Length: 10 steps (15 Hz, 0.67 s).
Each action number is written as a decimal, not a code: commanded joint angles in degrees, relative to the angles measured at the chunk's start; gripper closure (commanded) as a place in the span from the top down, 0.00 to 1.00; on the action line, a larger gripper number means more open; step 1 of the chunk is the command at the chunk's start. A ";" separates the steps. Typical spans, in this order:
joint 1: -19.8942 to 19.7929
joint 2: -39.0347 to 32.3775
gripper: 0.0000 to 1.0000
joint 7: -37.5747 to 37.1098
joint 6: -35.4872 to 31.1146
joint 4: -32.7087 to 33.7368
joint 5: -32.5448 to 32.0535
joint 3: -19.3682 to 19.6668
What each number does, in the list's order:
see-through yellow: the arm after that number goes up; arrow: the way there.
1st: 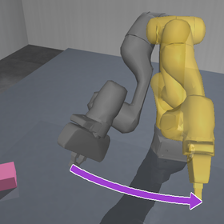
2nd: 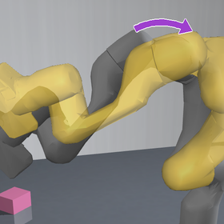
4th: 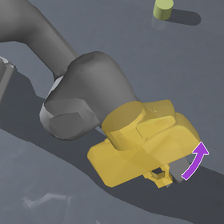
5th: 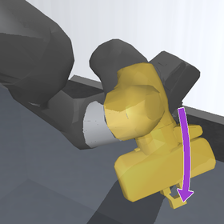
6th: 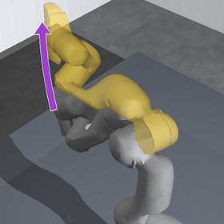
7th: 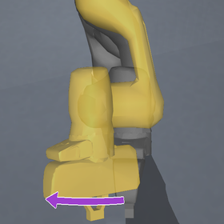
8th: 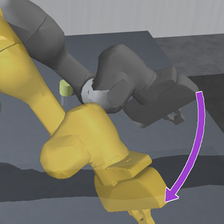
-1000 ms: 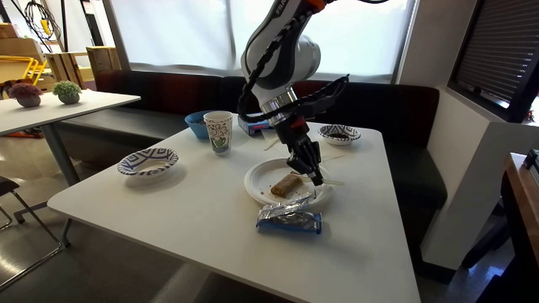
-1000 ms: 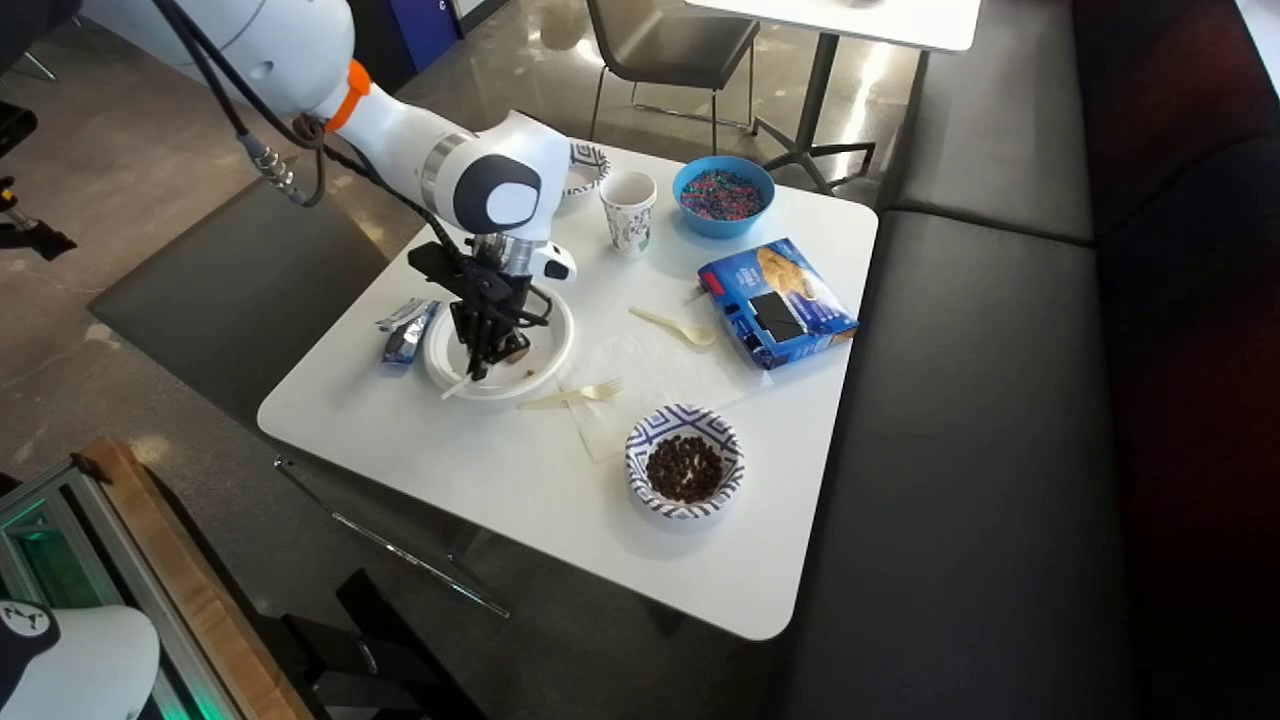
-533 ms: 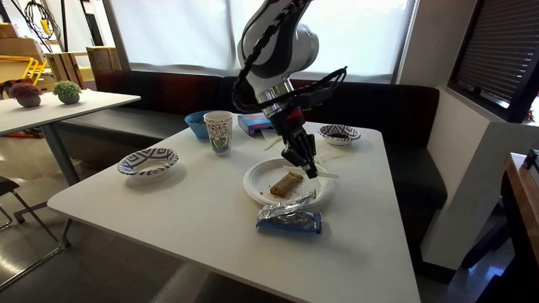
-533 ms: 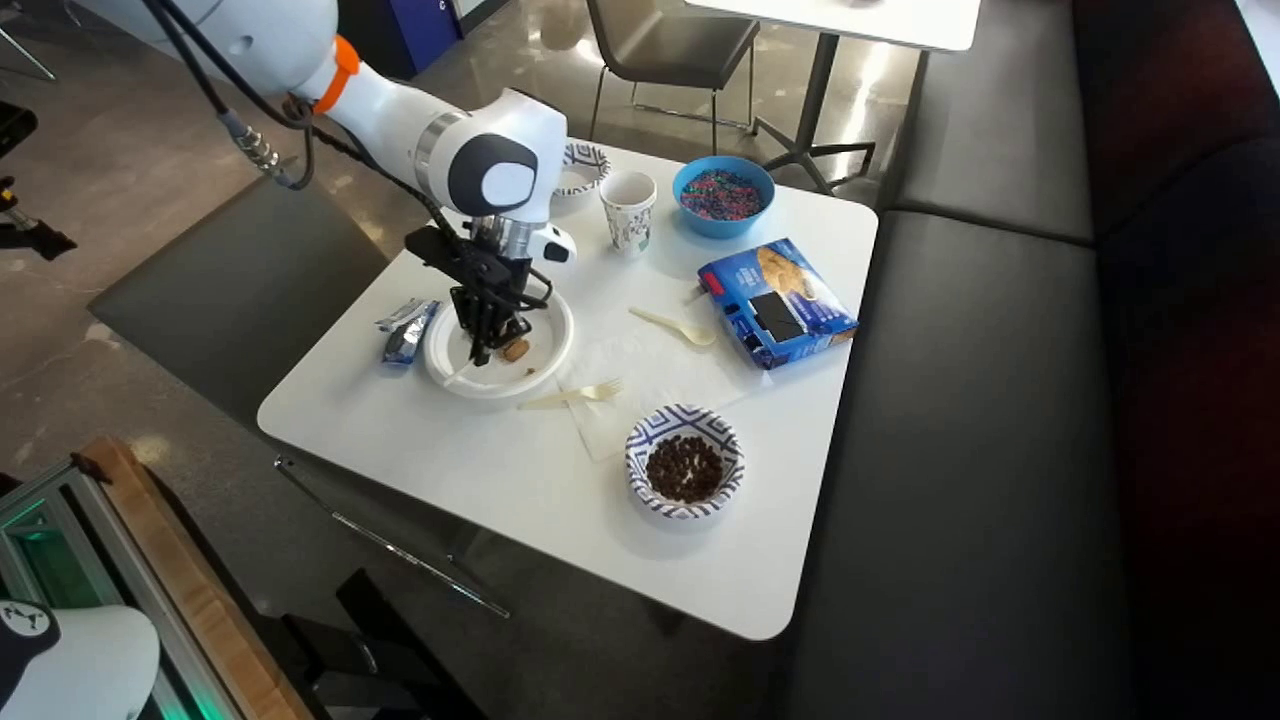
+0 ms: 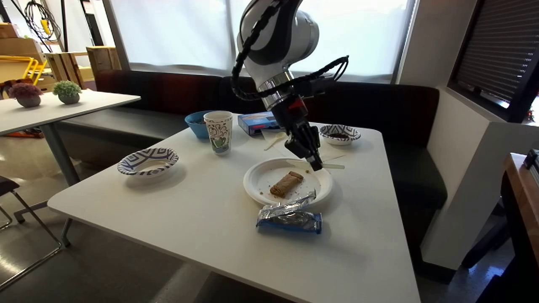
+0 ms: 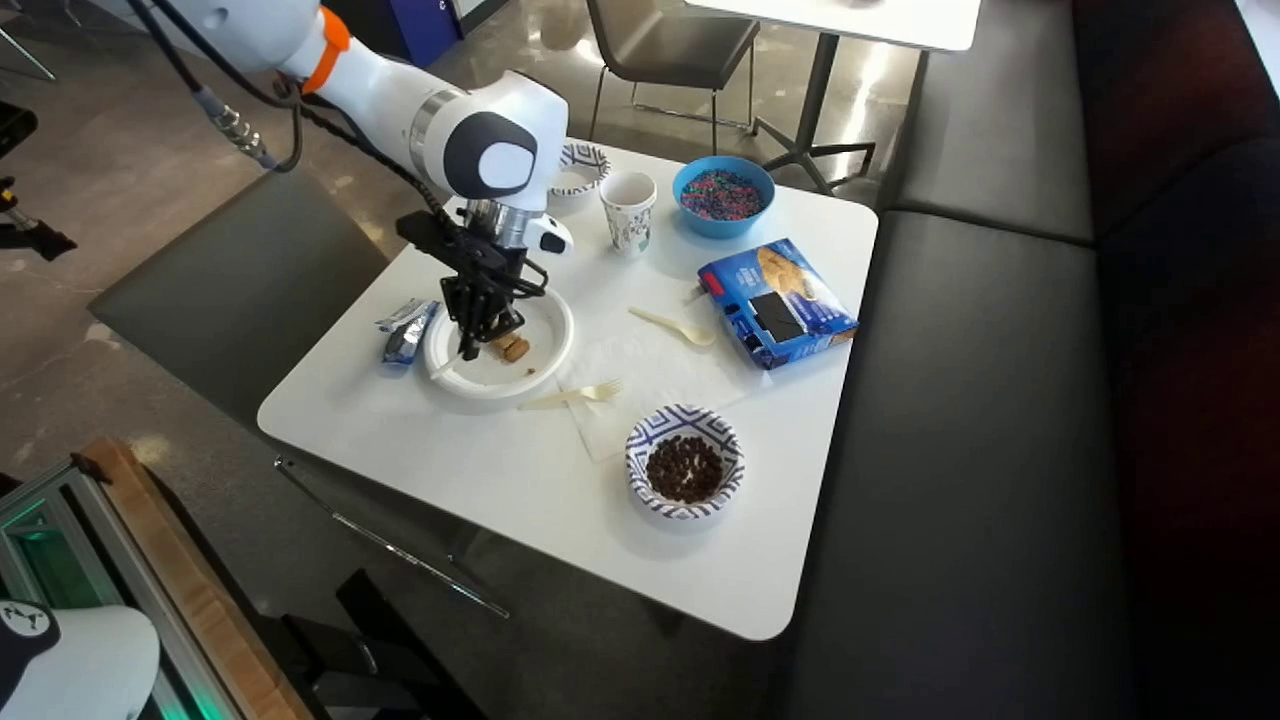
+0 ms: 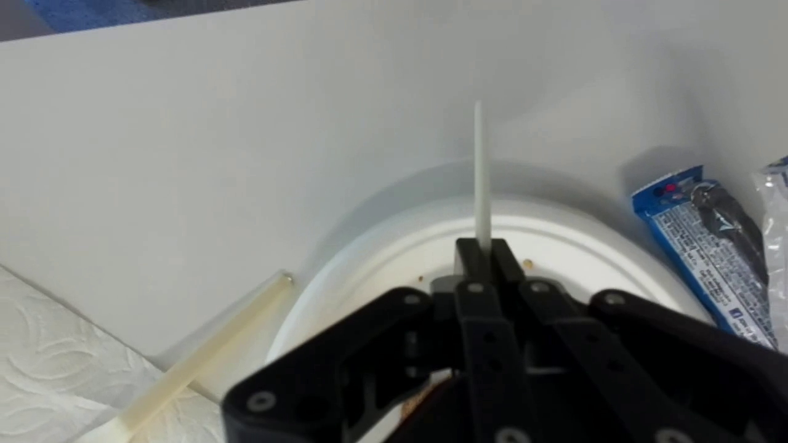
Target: Use the knife to cut the cake
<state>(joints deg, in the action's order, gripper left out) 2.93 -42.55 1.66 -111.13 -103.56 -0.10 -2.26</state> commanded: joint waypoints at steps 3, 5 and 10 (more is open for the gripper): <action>-3.14 0.47 0.01 3.19 1.50 0.88 1.68 -0.28; -2.43 0.33 0.05 2.15 0.64 0.70 0.47 0.14; -3.61 0.33 0.01 3.59 0.65 1.15 0.68 0.13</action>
<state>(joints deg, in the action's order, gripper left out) -0.86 -42.11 5.18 -110.64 -102.62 0.45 -2.32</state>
